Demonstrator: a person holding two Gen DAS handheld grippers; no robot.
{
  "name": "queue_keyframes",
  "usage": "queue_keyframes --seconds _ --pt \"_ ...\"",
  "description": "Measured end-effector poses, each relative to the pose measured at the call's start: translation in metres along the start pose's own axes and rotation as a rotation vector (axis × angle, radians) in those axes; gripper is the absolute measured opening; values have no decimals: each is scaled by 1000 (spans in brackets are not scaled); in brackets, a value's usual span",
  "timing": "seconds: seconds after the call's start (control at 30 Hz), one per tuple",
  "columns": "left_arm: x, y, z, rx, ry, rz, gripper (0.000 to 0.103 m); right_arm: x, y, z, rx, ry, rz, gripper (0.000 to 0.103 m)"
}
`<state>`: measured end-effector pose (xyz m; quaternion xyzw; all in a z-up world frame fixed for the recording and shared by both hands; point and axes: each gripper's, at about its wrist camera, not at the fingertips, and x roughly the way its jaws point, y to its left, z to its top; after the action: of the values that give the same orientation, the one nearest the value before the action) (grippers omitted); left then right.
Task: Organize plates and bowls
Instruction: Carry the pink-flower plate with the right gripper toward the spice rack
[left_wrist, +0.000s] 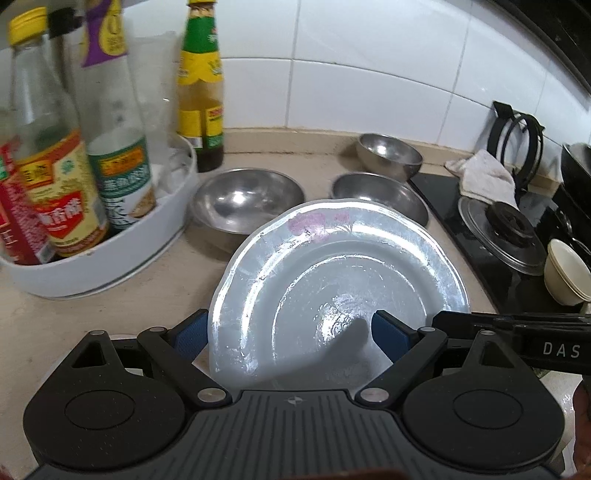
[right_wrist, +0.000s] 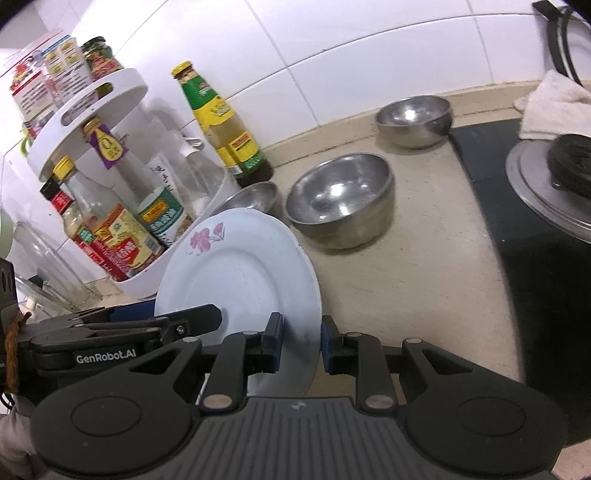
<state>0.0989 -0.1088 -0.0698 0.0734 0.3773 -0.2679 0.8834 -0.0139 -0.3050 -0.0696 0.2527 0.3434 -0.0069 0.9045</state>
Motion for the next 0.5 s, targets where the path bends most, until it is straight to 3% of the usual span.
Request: queue_keyframes --seconds 0.5 --pt "-33 41 -19 -110 -29 132 95 26 42 4 -102 58 117 22"
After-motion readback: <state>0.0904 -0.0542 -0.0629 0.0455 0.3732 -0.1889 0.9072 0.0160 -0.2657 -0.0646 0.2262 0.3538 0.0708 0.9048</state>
